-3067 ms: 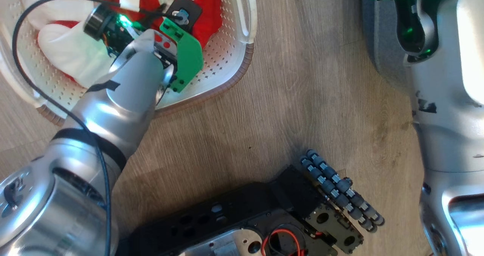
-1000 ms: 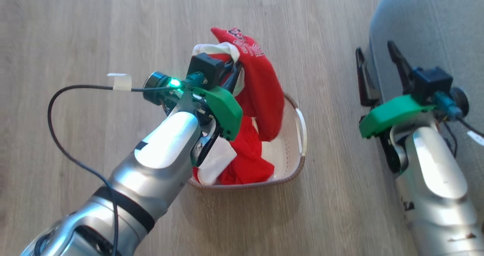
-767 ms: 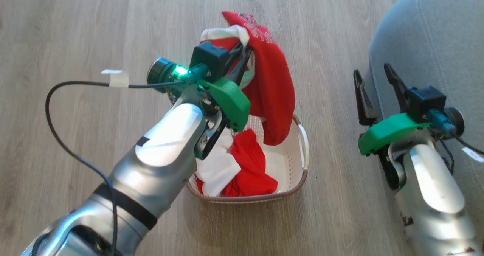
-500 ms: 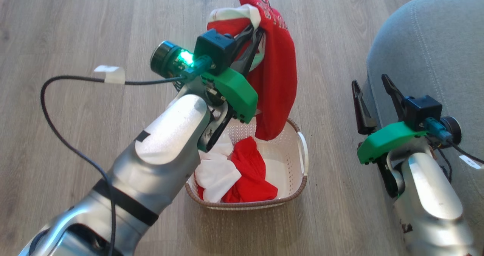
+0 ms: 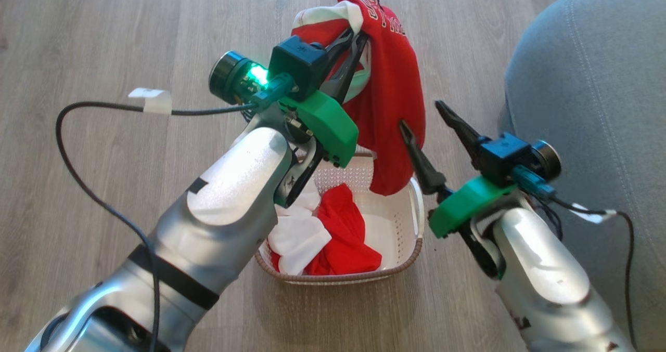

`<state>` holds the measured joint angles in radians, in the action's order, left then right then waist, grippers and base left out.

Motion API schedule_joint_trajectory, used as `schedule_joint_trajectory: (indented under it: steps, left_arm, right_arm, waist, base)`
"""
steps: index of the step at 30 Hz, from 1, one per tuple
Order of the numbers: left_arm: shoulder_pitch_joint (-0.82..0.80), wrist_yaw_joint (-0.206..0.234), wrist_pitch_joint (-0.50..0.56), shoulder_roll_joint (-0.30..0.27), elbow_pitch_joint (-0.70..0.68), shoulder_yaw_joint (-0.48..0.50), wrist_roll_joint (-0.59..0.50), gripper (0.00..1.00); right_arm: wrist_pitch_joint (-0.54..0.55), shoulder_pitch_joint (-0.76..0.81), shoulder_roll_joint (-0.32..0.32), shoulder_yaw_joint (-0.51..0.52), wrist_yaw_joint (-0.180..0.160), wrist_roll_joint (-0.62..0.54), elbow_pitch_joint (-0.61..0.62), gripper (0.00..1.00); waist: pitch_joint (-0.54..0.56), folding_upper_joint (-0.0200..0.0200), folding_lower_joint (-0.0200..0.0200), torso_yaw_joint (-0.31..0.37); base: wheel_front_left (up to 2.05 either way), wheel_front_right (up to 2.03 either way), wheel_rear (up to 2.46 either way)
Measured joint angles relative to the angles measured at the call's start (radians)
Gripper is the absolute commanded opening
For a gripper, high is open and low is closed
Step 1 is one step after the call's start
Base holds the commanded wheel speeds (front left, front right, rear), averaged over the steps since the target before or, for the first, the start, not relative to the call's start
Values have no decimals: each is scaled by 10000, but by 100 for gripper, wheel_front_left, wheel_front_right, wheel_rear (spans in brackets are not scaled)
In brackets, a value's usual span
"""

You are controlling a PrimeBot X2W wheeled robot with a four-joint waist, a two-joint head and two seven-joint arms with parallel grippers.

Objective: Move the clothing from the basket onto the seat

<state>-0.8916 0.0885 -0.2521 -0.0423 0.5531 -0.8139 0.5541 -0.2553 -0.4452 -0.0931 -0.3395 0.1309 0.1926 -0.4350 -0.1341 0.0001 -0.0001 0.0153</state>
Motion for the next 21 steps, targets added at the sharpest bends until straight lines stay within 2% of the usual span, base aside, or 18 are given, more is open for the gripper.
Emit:
schedule_joint_trajectory:
  steps: [4, 10, 15, 17, 18, 21]
  left_arm:
    - [-1, -2, -2, 6, -10, -104, 2, 0]
    - [0, -31, -2, 19, -107, -428, 132, 0]
    - [1, -54, -2, 23, -207, -794, 341, 0]
    - [2, -56, -2, 23, -290, -978, 462, 0]
    - [3, -52, -2, 25, -326, -1037, 516, 0]
    - [3, 27, -2, 25, -345, -1177, 583, 0]
  right_arm:
    - [0, -572, -25, -395, 0, 4, -347, 100]
    - [0, -1522, 69, -635, 0, -161, -1639, 100]
    - [0, -2302, 217, -1200, 0, 140, -2623, 100]
    - [2, -2554, 221, -1521, 0, 570, -2790, 14]
    - [0, -2668, 224, -1615, 0, 692, -2851, 0]
    - [0, -2909, 226, -1730, 0, 953, -2955, 0]
  waist:
    - [-14, 0, 0, -124]
    - [43, 0, 0, -485]
    - [91, 0, 0, -831]
    - [98, 0, 1, -953]
    - [93, 0, 0, -1000]
    - [78, 0, 1, -1082]
  base:
    - [0, 0, 0]
    - [0, 0, 0]
    - [0, 0, 0]
    - [0, 0, 0]
    - [0, 0, 0]
    - [0, 0, 0]
